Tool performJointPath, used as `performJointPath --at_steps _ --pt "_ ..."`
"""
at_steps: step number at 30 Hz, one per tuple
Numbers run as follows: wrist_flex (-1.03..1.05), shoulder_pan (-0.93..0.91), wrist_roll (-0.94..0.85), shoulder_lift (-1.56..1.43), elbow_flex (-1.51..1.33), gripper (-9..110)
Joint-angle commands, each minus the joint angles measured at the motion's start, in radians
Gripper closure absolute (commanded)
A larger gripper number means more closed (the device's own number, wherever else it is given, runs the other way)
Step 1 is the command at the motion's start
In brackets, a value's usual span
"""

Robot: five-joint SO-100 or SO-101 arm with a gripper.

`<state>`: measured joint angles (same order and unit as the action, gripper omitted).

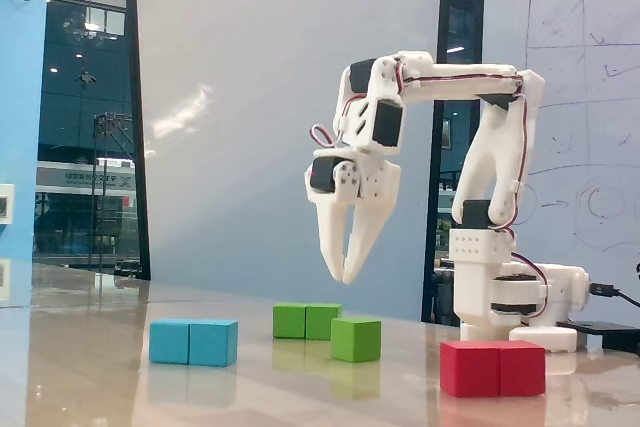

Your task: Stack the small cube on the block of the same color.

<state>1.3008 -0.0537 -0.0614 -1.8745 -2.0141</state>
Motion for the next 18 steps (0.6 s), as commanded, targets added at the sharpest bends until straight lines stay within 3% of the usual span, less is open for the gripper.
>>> performJointPath --at_steps 1,18 --pt "0.008 -0.009 0.003 0.014 0.086 101" --pt "0.075 -0.009 0.003 0.086 0.086 101"
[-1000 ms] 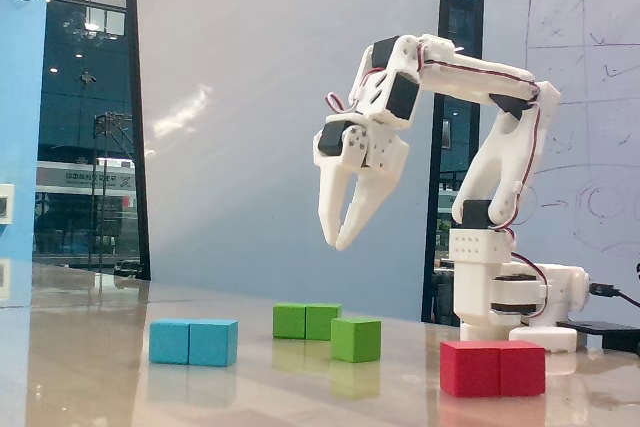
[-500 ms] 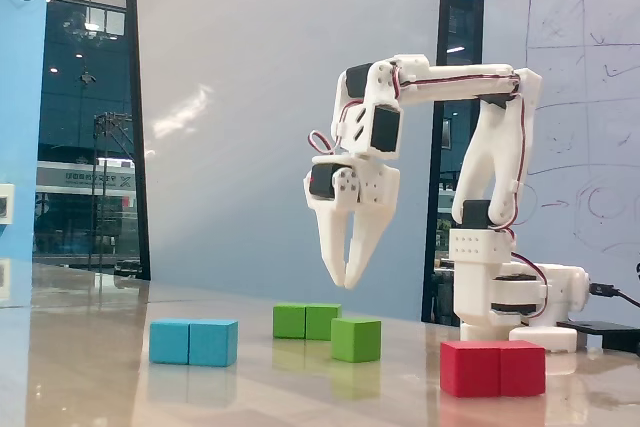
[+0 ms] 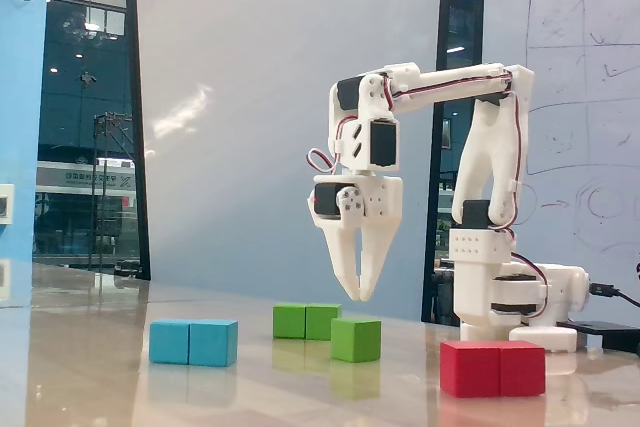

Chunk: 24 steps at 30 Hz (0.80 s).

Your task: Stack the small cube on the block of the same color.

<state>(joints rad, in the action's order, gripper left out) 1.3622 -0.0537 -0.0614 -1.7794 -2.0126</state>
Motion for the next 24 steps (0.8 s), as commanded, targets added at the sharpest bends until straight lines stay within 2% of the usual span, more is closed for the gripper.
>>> performJointPath --at_steps 1,11,24 --pt "0.014 -0.009 0.003 -0.008 0.083 101" --pt "0.031 -0.009 -0.003 0.037 0.083 100" --pt "0.034 -0.011 -0.006 0.037 0.083 86"
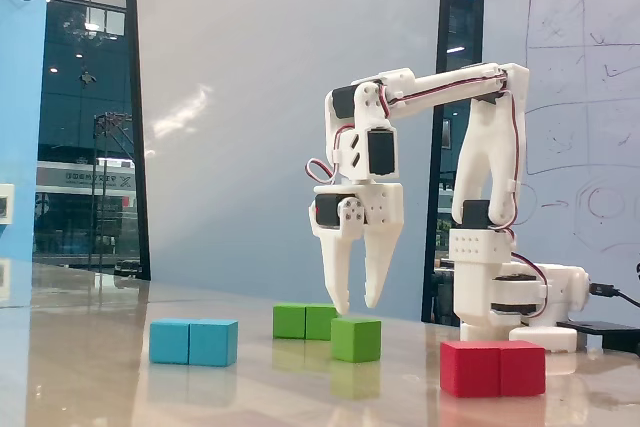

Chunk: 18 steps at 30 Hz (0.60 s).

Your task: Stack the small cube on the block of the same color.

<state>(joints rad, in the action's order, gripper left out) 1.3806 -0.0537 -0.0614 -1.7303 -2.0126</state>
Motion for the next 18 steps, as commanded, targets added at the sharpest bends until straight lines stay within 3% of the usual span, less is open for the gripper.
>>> performJointPath --at_steps 1,18 --pt "0.015 -0.011 -0.006 -0.012 0.083 85" --pt "0.084 -0.009 -0.009 -0.005 0.083 81"
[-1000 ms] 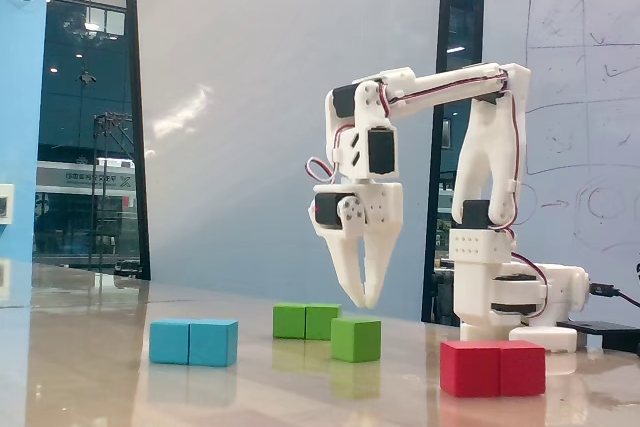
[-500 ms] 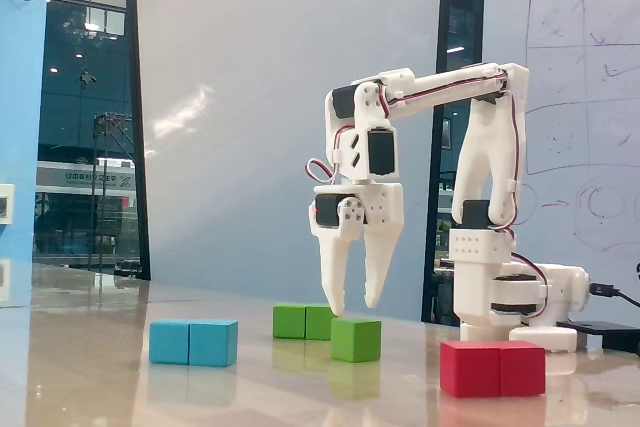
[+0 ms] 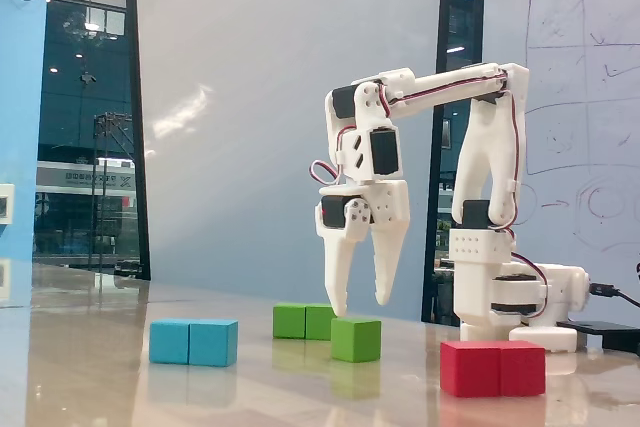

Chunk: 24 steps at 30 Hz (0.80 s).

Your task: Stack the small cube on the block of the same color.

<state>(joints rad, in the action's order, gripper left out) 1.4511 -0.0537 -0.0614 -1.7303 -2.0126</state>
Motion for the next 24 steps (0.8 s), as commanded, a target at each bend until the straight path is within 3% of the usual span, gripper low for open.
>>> performJointPath --at_steps 1,24 --pt "0.014 -0.009 -0.009 -0.003 0.083 81" --pt "-0.071 -0.008 -0.009 0.067 0.084 80"
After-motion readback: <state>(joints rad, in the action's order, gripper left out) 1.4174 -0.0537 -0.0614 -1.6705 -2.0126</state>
